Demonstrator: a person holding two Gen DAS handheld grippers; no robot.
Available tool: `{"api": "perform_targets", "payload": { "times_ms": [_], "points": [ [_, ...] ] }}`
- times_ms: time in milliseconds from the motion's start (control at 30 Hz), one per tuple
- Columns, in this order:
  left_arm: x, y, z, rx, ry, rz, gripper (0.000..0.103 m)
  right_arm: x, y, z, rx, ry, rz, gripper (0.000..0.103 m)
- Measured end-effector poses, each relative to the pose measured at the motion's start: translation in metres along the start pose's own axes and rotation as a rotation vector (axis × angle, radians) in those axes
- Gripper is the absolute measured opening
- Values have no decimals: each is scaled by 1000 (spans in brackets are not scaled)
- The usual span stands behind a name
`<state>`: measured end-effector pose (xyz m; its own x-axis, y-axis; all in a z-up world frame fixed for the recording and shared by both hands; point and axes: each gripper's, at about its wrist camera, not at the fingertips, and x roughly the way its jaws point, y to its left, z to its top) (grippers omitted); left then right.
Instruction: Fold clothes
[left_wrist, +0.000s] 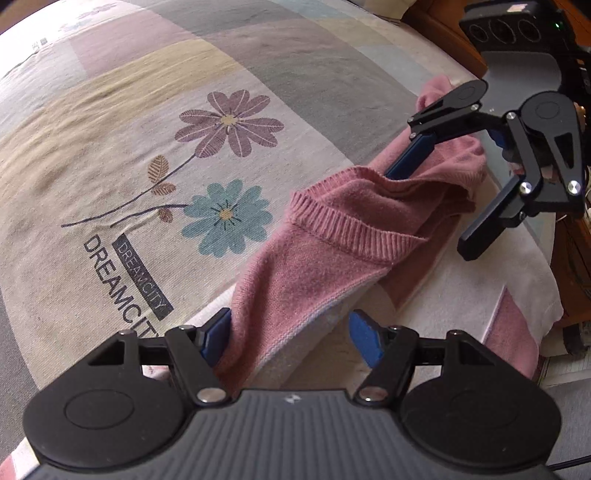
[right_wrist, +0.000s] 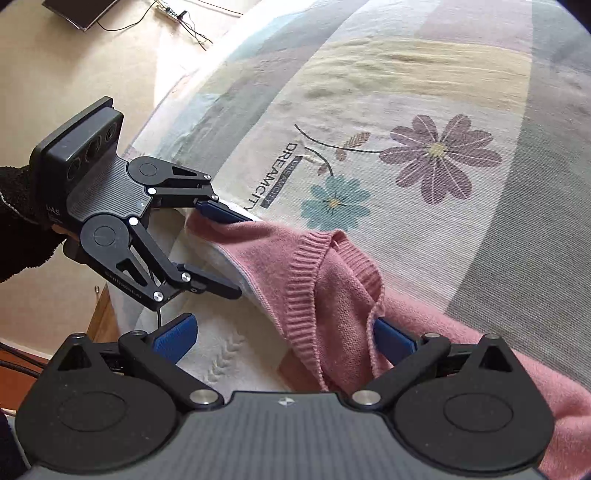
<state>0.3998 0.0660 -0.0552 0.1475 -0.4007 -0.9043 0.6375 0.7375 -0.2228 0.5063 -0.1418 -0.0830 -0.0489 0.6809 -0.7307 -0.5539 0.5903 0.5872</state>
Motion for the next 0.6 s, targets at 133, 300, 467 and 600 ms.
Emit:
{"api": "perform_targets", "payload": {
  "times_ms": [133,300,467,600],
  "points": [
    [-5,-7,1,53,2,-15,69,4,-5,11,5,-52,6,103],
    [-10,-1,4,43,-5,-30,69,27,-11,33,3,-47,36,103],
    [-15,1,2,54,-18,-25,69,56,-12,41,-16,22,35,103],
    [-17,5,1,49,-25,-11,69,53,-2,39,-42,22,82,103]
  ]
}}
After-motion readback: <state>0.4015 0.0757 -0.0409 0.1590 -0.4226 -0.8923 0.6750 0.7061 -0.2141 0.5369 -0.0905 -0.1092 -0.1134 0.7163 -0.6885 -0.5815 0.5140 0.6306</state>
